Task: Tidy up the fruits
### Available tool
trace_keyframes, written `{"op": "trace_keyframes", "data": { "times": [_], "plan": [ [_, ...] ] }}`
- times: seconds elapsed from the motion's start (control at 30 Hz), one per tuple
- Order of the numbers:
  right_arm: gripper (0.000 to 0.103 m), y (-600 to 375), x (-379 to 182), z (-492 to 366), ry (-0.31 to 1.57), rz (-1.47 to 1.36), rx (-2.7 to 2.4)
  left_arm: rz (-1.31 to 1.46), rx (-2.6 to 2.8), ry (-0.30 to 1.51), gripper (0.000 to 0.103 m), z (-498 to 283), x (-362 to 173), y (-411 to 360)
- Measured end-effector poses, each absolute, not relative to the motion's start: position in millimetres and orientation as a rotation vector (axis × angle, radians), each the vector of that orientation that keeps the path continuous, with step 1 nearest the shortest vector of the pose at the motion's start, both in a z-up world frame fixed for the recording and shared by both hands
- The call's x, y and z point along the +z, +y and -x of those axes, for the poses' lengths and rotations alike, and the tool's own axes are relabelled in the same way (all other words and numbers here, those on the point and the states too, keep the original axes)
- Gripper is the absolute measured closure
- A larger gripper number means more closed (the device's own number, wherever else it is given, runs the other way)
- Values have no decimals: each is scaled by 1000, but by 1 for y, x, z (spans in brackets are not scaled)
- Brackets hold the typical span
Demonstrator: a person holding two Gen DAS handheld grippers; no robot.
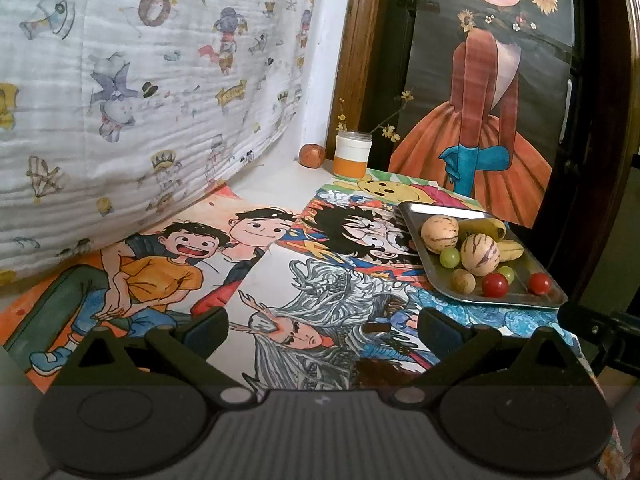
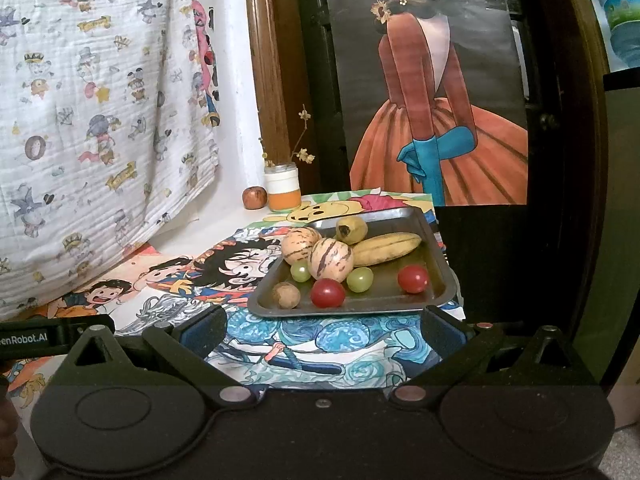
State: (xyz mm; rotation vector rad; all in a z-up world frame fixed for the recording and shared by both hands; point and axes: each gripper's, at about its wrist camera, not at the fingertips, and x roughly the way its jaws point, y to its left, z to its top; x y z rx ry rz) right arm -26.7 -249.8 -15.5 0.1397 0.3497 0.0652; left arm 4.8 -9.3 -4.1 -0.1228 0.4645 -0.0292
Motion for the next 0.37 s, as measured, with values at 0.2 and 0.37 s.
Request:
{"op": "trace_keyframes", "data": {
  "times": [0.2, 0.37],
  "plan": [
    [1, -249, -18, 26, 354, -141, 66, 122, -37, 461, 0, -5, -4, -9],
    [1, -249, -18, 26, 354, -141, 67, 121, -35, 462, 0, -6, -4, -9]
  ]
}}
